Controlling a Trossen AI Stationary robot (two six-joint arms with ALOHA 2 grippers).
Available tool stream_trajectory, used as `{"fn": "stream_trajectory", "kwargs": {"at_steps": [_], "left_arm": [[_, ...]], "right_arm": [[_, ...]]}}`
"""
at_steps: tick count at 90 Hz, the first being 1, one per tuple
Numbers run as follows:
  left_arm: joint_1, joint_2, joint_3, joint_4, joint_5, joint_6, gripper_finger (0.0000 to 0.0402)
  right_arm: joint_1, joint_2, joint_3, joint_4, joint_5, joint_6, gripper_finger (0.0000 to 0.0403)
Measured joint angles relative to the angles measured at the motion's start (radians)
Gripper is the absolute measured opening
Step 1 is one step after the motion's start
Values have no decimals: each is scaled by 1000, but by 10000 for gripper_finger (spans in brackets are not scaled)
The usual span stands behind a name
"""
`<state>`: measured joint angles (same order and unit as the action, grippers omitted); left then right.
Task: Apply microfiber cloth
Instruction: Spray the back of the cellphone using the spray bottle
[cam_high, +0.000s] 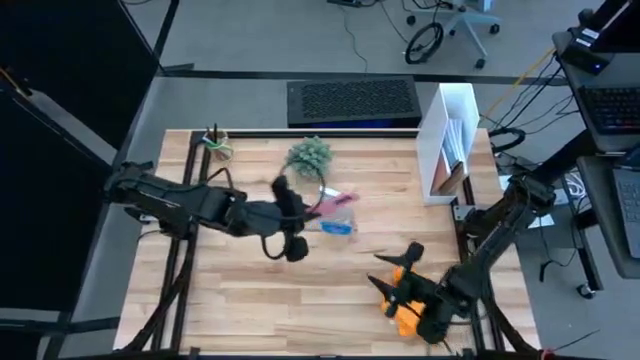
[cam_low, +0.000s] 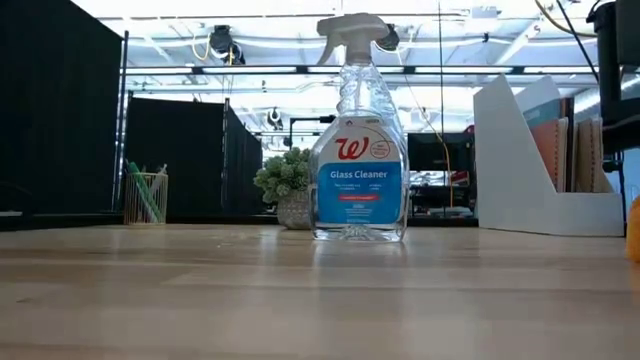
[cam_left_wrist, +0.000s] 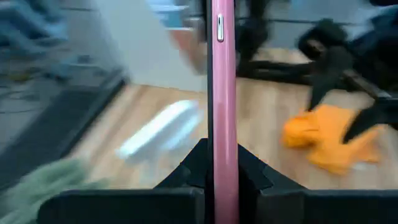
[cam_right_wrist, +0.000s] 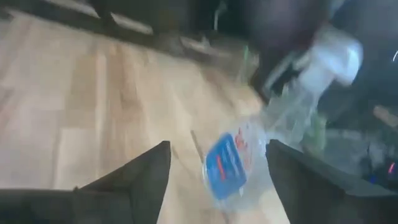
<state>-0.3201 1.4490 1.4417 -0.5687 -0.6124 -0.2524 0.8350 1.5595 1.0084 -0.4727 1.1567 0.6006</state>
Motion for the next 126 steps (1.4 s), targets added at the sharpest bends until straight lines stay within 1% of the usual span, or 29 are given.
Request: {"fn": "stream_trajectory", "kwargs": {"at_steps": [5, 10, 15, 21, 27, 39, 45, 55, 64, 71, 76, 91, 100, 106, 112, 126], "left_arm": [[-15, -19, -44, -3, -11, -28, 14], [-30, -37, -105, 15, -30, -59, 14], [-39, -61, -179, 51, -51, -82, 14], [-47, -112, -283, 132, -69, -106, 15], [-55, -177, -393, 253, -80, -132, 15], [-78, -309, -633, 489, -76, -134, 15], [-82, -355, -738, 574, -76, -134, 15], [-81, -380, -880, 687, -65, -135, 15], [-80, -352, -981, 852, -29, -135, 15], [-70, -322, -1036, 983, -9, -134, 15], [-62, -290, -1064, 1034, 20, -135, 15], [-22, -153, -1087, 1129, 123, -131, 15], [0, -70, -1087, 1210, 134, -118, 15], [14, -29, -1087, 1270, 136, -101, 15], [28, -1, -1087, 1307, 137, -97, 15], [53, 32, -1087, 1328, 135, -106, 15]], "right_arm": [[-34, 0, 0, -80, -68, 76, 242], [-72, 0, 0, -148, -112, 134, 241], [-104, 0, -3, -204, -130, 170, 241], [-137, 0, -14, -231, -133, 181, 241], [-162, 0, -32, -236, -144, 177, 241], [-229, 0, -77, -232, -186, 168, 241], [-267, 0, -96, -226, -201, 145, 241], [-346, 0, -118, -226, -196, 77, 241], [-435, 0, -133, -208, -165, -5, 241], [-511, 0, -133, -161, -164, -96, 241], [-558, 0, -133, -96, -184, -181, 241], [-666, 0, -133, 124, -321, -465, 241], [-703, 0, -133, 196, -430, -579, 241], [-716, 0, -133, 218, -531, -602, 241], [-714, 0, -134, 219, -591, -587, 241], [-658, 0, -134, 230, -649, -441, 241]]}}
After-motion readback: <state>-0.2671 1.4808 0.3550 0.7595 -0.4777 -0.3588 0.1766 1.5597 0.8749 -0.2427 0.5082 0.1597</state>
